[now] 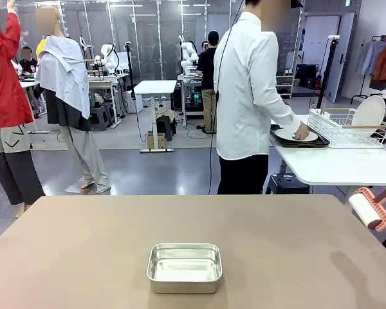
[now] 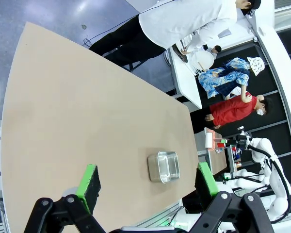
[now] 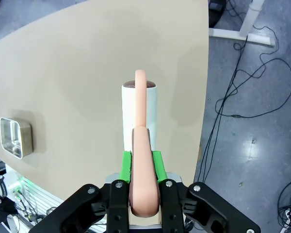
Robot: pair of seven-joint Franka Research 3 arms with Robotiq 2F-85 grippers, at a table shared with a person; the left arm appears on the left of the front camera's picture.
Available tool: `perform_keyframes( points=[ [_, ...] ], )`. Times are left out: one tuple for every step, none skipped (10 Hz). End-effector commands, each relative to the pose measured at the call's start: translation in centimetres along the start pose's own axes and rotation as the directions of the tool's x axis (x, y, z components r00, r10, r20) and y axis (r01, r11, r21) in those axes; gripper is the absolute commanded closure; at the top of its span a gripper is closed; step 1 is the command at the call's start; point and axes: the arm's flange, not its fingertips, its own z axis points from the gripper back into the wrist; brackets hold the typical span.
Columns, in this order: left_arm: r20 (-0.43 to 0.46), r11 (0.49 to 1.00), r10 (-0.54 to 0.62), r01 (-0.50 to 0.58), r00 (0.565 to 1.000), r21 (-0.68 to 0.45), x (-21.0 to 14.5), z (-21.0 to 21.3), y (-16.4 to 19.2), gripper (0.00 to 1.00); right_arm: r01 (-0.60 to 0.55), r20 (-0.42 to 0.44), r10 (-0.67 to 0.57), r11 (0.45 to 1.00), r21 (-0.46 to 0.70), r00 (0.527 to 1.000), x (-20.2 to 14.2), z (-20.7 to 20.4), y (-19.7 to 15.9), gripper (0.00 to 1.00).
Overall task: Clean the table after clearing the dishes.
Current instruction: Place the Lint Roller back on top of the Airtight Container.
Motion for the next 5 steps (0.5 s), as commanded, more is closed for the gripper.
perform_keyframes(
  points=[
    [0.010,1.000,-0.002,0.002,1.000,-0.004,0.03,0.21,0.01,0.00,0.004,0.017,-0.004,1.000,0.014,1.000,0.23,0.03,0.24,0.79],
    [0.010,1.000,-0.002,0.002,1.000,-0.004,0.03,0.21,0.01,0.00,0.004,0.017,-0.004,1.000,0.014,1.000,0.23,0.03,0.24,0.79],
    [0.010,1.000,-0.002,0.002,1.000,-0.004,0.03,0.21,0.01,0.00,0.004,0.017,-0.004,1.000,0.014,1.000,0.23,0.03,0.24,0.79],
    [0.010,1.000,-0.002,0.002,1.000,-0.004,0.03,0.21,0.01,0.00,0.004,0.017,-0.004,1.000,0.014,1.000,0.23,0.03,0.24,0.79],
    [0.010,1.000,-0.002,0.002,1.000,-0.004,0.03,0.21,0.01,0.00,0.004,0.017,-0.004,1.000,0.014,1.000,0.23,0.03,0.24,0.79]
  ],
)
